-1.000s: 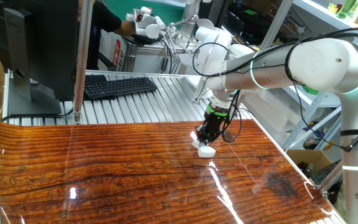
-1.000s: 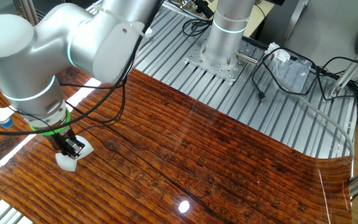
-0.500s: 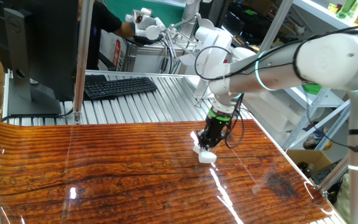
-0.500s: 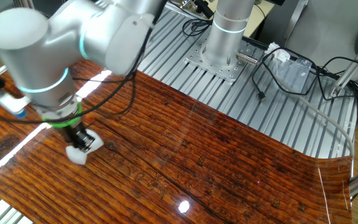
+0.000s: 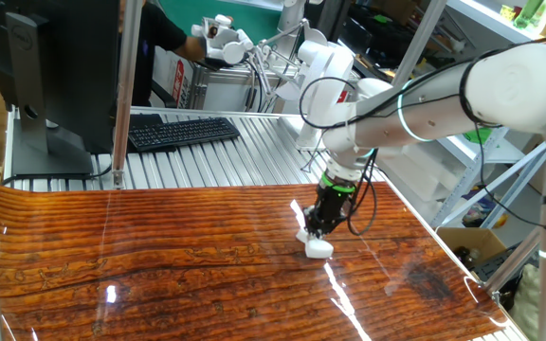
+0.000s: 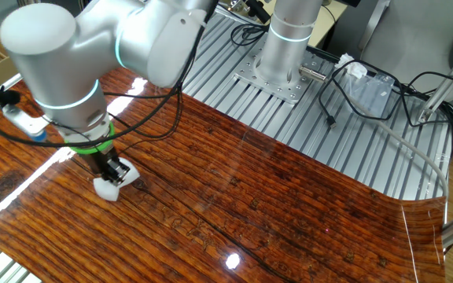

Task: Clean the tabletop with a sponge

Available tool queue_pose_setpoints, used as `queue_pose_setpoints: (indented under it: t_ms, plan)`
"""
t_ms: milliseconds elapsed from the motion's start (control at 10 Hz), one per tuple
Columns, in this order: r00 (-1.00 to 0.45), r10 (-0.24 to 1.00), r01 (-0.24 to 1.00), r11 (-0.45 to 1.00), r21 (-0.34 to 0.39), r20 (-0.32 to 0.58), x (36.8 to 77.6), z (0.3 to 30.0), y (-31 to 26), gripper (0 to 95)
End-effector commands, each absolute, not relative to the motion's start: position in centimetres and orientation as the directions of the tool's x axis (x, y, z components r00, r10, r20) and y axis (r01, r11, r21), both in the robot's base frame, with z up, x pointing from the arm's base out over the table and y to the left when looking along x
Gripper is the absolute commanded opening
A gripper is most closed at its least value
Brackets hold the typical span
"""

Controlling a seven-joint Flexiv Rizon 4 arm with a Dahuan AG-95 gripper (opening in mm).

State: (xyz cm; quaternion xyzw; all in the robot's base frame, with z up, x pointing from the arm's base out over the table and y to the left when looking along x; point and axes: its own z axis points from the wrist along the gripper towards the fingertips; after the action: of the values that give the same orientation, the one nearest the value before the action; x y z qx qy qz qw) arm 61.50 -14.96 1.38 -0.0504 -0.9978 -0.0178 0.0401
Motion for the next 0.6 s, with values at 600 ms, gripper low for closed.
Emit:
queue_pose_setpoints:
  t_ms: [600]
  plan:
    - [-0.993, 0.047, 0.05, 0.999, 0.022, 0.105, 59.64, 1.92, -15.01, 0.0]
